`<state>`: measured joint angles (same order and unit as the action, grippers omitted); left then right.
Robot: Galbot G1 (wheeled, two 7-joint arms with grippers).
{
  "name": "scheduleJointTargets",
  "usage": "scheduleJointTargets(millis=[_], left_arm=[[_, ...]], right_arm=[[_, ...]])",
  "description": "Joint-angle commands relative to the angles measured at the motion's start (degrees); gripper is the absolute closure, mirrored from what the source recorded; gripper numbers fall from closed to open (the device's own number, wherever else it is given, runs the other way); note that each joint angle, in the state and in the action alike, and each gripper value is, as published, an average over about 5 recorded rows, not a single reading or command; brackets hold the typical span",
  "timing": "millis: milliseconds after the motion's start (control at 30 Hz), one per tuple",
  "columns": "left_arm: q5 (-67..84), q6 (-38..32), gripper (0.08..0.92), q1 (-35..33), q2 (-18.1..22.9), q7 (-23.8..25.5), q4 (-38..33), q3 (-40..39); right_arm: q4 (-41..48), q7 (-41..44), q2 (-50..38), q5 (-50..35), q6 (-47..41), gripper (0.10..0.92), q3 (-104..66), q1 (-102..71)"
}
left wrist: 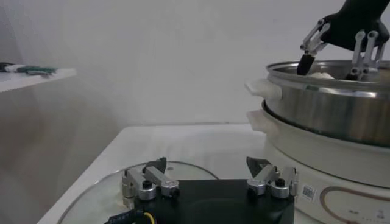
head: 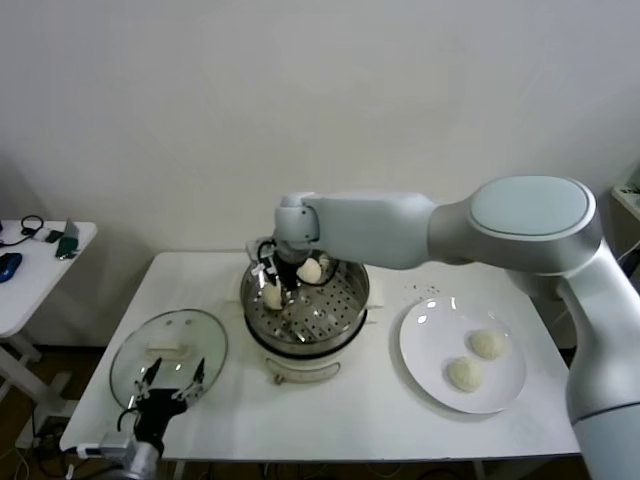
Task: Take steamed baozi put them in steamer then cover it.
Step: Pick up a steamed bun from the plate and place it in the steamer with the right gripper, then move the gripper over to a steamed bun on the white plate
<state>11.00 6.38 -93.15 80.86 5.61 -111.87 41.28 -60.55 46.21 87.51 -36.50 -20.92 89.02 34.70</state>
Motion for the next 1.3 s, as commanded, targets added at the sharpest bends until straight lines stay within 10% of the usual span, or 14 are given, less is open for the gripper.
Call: scheduleJointTargets(millis=[33,633,1300], left_arm=[[0.0,0.0,0.177,-0.1,0.1,0.0,-0.2,0.1],[-0.9,0.6,0.177,1.0,-0.1,0.2,0.9,-0.9],[-0.9,1.0,0.177,2.0,0.8,0.1,1.6,-0.7]], right_arm=[[0.4,0.1,-0.2,0.4,0.1,0.285,-0.2,0.1],[-15.6,13.9,-26.6,-15.1,5.6,0.203,9.9,26.7],[-30.9,5.0,-53.4,8.1,4.6,0.203,23.1,18.1]])
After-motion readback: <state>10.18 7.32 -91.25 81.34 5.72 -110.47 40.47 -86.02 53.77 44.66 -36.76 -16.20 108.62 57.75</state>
